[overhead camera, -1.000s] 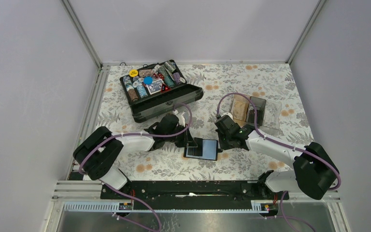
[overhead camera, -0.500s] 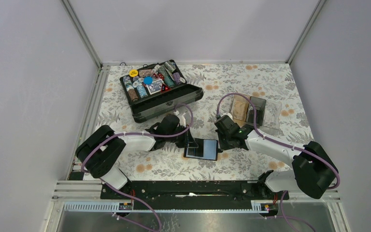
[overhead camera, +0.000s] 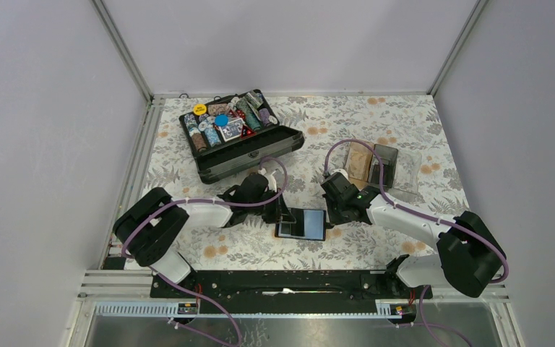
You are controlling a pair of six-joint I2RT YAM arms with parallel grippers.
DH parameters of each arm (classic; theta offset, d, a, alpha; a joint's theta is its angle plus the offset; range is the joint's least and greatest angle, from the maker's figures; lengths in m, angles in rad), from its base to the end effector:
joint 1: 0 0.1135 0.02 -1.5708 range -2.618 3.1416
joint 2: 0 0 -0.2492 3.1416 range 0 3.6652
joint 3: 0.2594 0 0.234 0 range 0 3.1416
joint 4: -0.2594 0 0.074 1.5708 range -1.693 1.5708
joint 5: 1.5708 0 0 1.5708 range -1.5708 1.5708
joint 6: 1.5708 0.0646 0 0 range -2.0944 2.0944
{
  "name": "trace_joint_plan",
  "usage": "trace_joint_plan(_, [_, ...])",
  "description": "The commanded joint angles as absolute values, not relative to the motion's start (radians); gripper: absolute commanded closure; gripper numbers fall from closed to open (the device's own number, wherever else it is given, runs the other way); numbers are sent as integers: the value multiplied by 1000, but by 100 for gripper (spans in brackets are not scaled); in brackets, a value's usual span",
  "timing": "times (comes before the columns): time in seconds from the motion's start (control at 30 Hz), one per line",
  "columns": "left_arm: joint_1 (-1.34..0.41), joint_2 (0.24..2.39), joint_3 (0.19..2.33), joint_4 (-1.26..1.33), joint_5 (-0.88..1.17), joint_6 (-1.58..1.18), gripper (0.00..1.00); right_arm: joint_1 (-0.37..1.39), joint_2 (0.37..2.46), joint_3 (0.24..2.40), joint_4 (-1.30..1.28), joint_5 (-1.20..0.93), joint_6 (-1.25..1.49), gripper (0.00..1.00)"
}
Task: Put the credit cards into the card holder
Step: Insert the credit card into the card holder.
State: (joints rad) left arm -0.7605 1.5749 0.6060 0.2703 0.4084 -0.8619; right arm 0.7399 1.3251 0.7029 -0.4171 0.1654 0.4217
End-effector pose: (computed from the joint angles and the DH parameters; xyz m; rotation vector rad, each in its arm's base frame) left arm 0.2001 -0.2258 0.1245 0.1165 2.5569 -1.2243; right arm 0.1903 0.1593 0.1535 -0.3542 2.5777 0.2082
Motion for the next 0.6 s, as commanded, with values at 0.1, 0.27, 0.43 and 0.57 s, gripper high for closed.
trace_joint_plan(0.1, [-767,1587,589,310,367,-909,100,748,1324,737,-445,187,433,100])
trace_joint_plan(0.27, [-773,1604,602,303,369,-910,100,748,1328,738,-445,189,431,100])
trace_joint_plan(0.43, [-775,1606,614,253,350,-903,100,747,1330,746,-445,189,430,100])
trace_joint_plan(0.57, [-774,1609,608,258,352,-909,100,749,1330,751,-445,190,428,100])
